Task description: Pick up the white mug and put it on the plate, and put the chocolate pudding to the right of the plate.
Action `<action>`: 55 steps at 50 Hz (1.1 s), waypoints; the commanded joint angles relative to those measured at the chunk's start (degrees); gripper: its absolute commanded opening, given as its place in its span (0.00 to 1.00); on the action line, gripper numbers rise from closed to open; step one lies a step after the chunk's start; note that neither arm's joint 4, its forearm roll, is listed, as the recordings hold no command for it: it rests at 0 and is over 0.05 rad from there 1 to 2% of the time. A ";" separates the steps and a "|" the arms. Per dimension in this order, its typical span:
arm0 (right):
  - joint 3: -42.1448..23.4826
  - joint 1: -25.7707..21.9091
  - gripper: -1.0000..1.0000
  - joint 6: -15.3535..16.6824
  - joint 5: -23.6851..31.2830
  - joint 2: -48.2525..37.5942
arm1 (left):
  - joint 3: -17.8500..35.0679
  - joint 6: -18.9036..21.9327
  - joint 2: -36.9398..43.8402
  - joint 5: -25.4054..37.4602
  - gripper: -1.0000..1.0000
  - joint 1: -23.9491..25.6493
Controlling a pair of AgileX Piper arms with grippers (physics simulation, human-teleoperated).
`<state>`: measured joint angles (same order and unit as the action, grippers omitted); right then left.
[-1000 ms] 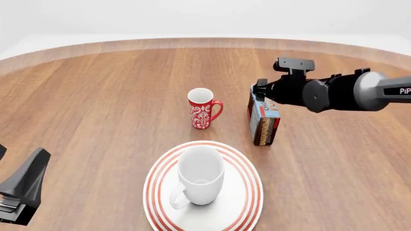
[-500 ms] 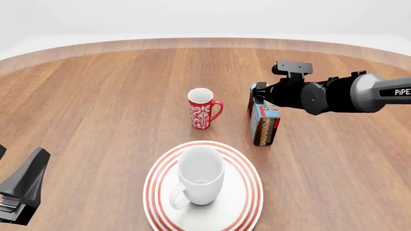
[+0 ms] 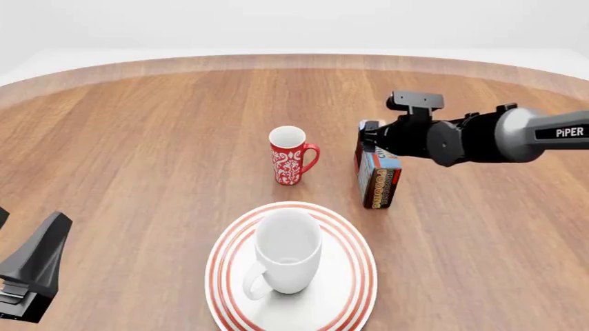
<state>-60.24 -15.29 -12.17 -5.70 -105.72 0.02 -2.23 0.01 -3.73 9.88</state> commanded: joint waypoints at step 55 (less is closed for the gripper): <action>0.34 0.35 0.00 0.60 -0.15 -4.01 | 0.00 0.59 0.00 -0.22 1.00 0.38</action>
<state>-61.34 -15.34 -12.40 -6.04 -108.28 0.02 -1.77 0.01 -3.91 10.18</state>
